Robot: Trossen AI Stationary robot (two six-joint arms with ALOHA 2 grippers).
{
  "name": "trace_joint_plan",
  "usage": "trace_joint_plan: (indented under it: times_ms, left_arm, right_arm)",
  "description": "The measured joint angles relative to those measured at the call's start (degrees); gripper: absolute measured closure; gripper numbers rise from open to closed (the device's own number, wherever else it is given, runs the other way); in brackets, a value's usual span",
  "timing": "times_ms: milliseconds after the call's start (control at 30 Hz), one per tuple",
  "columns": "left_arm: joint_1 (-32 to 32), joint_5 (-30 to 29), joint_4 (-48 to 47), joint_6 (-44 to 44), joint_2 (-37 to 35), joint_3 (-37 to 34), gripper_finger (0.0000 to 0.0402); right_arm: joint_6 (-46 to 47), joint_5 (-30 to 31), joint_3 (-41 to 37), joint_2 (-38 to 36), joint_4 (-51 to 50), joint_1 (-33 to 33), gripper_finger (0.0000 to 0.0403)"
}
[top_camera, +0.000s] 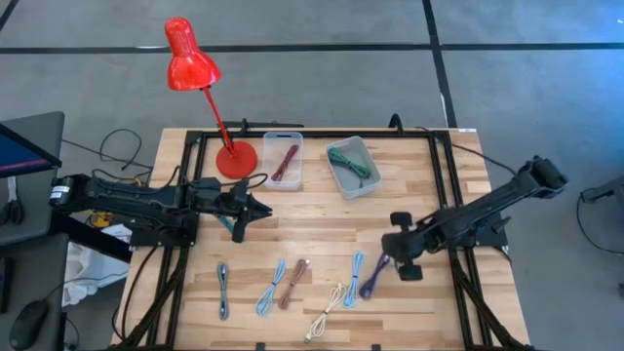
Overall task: Pick & Place USB Port
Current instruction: Put the dark blue USB cable into the transparent bin
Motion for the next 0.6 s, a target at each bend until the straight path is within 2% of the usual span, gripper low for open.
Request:
trace_joint_plan:
  times_ms: [367, 467, 600]
  left_arm:
    - [0.0, 0.0, 0.02, 0.0, 0.0, 0.0, 0.0344]
    - [0.0, 0.0, 0.02, 0.0, 0.0, 0.0, 0.0344]
    - [0.0, 0.0, 0.02, 0.0, 0.0, 0.0, 0.0344]
  right_arm:
    - [-5.18, 19.85, 3.01, -9.79, 0.28, -3.82, 0.0403]
    - [-7.96, 23.45, 3.32, -10.41, 2.8, -5.6, 0.0403]
    - [-12.95, 24.64, 3.32, -10.17, 9.19, -8.91, 0.0403]
